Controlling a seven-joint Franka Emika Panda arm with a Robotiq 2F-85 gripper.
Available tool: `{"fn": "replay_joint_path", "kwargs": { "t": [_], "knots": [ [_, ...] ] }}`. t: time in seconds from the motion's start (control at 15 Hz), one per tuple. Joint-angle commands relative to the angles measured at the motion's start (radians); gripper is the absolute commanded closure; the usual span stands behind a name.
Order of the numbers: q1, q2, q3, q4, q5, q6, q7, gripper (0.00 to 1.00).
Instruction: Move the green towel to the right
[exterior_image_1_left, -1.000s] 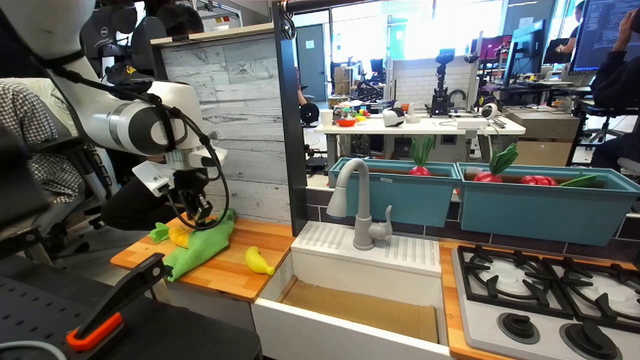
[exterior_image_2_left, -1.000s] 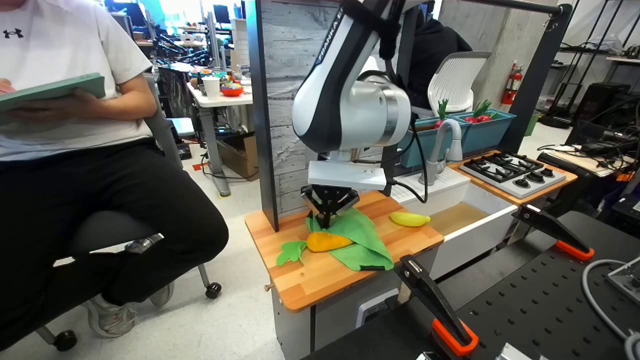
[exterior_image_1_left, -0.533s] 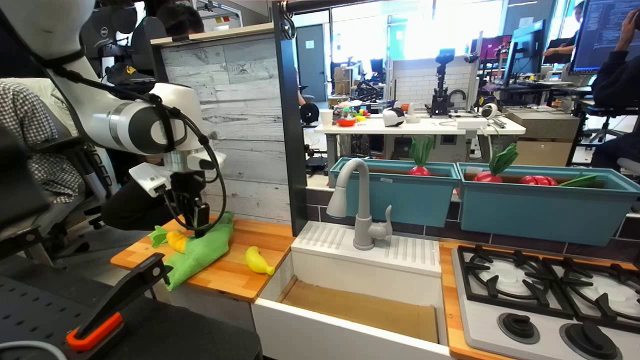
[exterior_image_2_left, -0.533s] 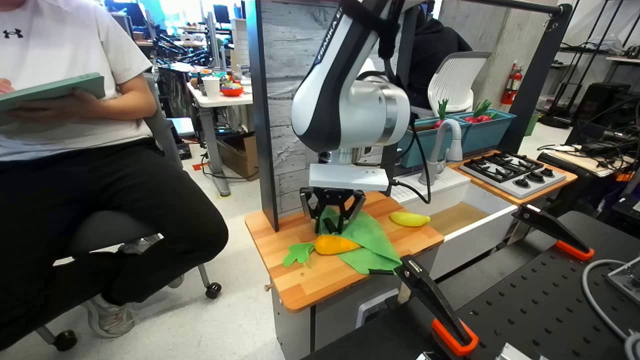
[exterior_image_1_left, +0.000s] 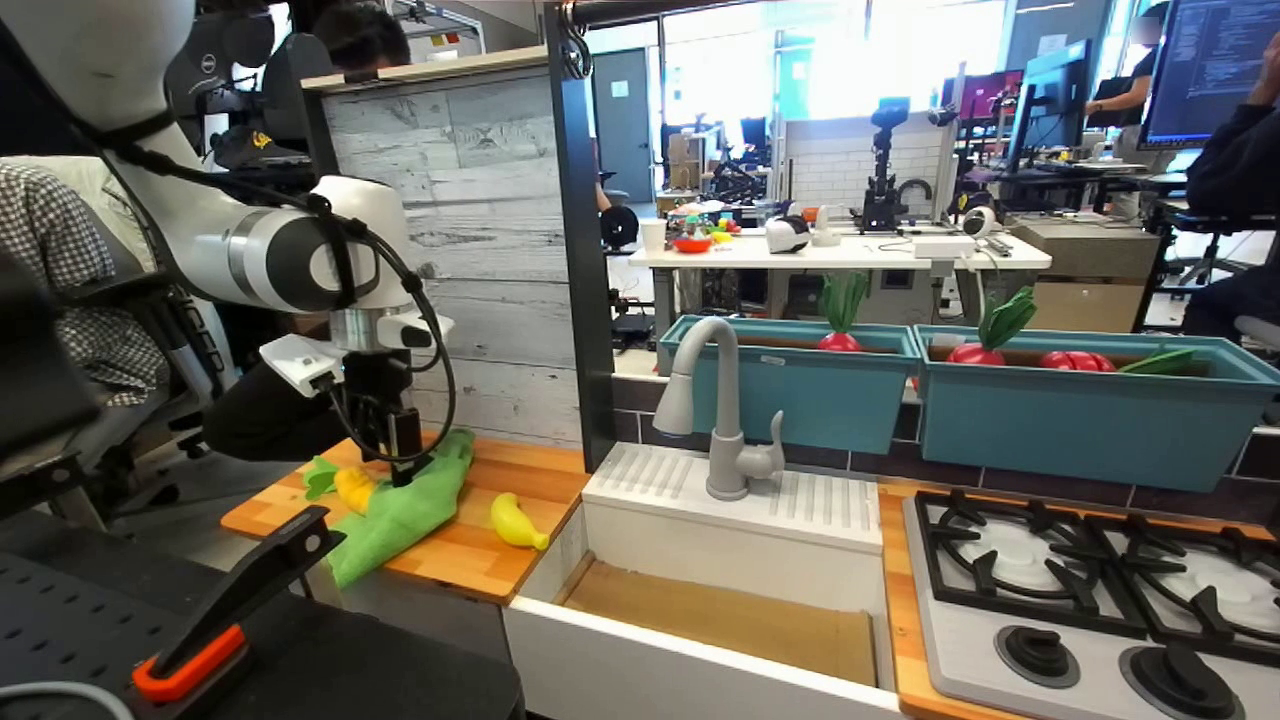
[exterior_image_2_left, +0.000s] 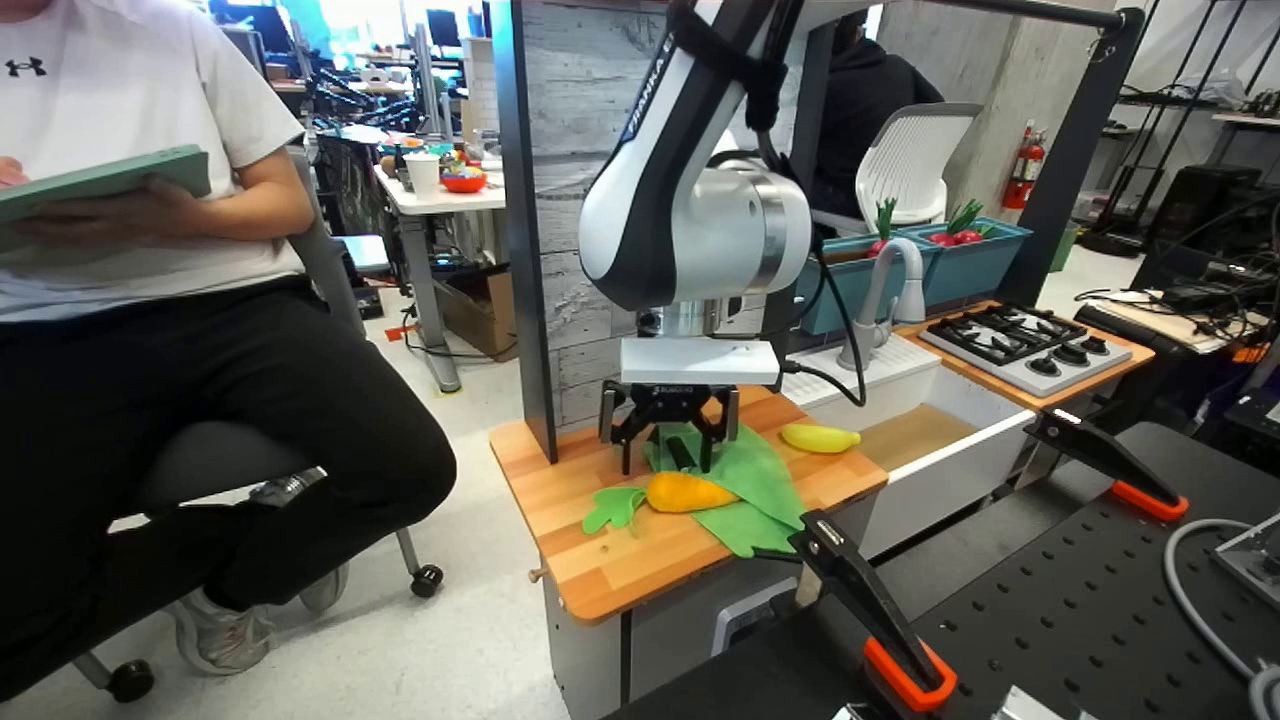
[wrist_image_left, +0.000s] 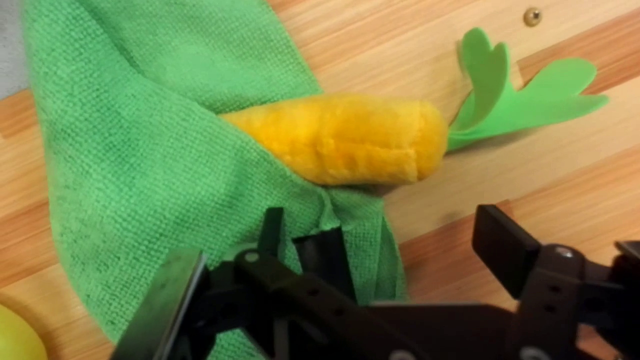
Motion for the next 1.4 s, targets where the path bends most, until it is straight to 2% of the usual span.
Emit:
{"fn": "replay_joint_path", "kwargs": {
  "t": [0.0, 0.47, 0.6, 1.33],
  "knots": [
    [0.022, 0.03, -0.025, 0.052, 0.001, -0.037, 0.002, 0.37],
    [0.025, 0.034, -0.033, 0.063, 0.0, -0.032, 0.005, 0.9],
    [0.028, 0.033, -0.035, 0.066, 0.0, -0.032, 0.008, 1.0],
    [0.074, -0.048, -0.06, 0.057, -0.011, -0.008, 0.025, 0.99]
  ]
}}
